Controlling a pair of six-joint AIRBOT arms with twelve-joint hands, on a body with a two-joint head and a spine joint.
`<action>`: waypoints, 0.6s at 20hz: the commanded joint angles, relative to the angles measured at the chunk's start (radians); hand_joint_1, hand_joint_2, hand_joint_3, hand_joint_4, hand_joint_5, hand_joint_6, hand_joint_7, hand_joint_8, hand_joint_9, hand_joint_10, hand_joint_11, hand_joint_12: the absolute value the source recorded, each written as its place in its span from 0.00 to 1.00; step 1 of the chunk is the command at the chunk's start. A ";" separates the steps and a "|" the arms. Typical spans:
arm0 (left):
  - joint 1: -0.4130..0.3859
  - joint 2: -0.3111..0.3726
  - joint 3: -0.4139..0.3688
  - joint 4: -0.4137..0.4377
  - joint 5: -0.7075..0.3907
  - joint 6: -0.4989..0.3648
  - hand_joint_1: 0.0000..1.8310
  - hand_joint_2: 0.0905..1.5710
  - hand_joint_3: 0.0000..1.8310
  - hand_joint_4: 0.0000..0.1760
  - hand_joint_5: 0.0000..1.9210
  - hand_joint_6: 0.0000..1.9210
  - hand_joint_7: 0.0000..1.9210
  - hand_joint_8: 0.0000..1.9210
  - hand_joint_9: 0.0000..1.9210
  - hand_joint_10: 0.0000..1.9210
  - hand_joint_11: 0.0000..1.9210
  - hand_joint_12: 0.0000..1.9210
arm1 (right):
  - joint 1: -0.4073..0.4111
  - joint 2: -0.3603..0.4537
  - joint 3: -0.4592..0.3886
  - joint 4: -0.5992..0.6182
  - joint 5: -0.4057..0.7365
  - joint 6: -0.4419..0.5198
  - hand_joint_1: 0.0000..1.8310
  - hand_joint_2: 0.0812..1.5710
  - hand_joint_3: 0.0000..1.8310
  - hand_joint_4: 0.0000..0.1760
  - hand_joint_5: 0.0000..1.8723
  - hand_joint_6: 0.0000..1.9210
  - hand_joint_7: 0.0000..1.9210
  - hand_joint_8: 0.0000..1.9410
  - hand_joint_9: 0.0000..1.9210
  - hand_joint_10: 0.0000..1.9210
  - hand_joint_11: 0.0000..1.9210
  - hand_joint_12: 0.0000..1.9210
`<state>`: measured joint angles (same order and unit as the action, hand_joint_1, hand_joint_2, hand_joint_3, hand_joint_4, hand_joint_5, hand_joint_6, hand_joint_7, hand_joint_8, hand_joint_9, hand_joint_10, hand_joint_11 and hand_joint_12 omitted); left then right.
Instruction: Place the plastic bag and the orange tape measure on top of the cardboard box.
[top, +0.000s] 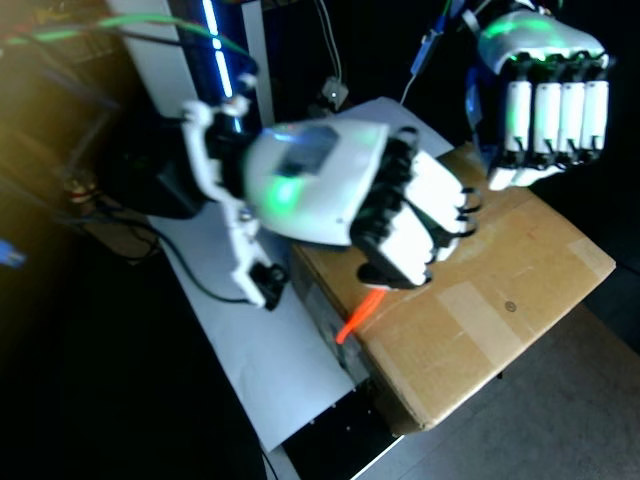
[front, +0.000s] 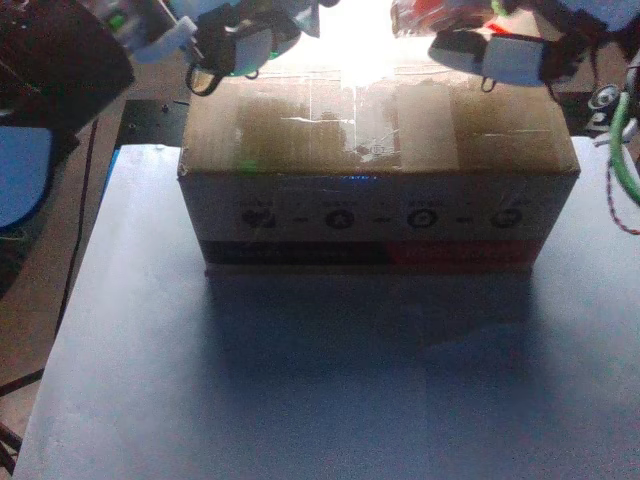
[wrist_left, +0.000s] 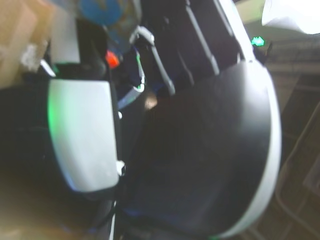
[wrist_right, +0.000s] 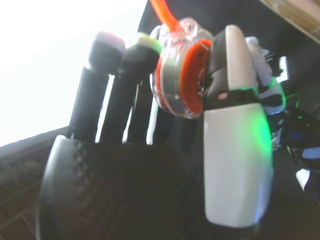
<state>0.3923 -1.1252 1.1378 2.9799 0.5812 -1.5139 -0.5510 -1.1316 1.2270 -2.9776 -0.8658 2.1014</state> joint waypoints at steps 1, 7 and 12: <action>-0.017 -0.010 0.008 0.032 0.105 0.005 0.75 0.72 0.00 0.00 0.41 0.55 0.45 0.61 0.49 0.70 0.45 0.80 | 0.023 -0.003 0.008 -0.034 -0.134 0.003 0.75 0.73 0.00 0.00 0.46 0.45 0.45 0.66 0.44 0.78 0.51 0.86; -0.017 -0.047 0.042 0.032 0.083 0.002 0.74 0.76 0.00 0.00 0.38 0.59 0.41 0.71 0.40 0.80 0.35 0.89 | 0.022 -0.017 0.025 -0.034 -0.134 0.003 0.76 0.70 0.00 0.00 0.47 0.49 0.50 0.56 0.49 0.69 0.50 0.83; -0.001 -0.067 0.078 0.022 0.045 -0.003 0.64 0.76 0.00 0.00 0.37 0.66 0.44 0.70 0.33 0.65 0.27 0.91 | 0.021 -0.017 0.025 -0.034 -0.134 0.003 0.76 0.70 0.00 0.00 0.46 0.48 0.50 0.56 0.50 0.69 0.50 0.79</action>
<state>0.4023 -1.1881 1.2152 2.9761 0.5159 -1.5185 -0.5510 -1.1481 1.2514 -2.9776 -0.8680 2.1033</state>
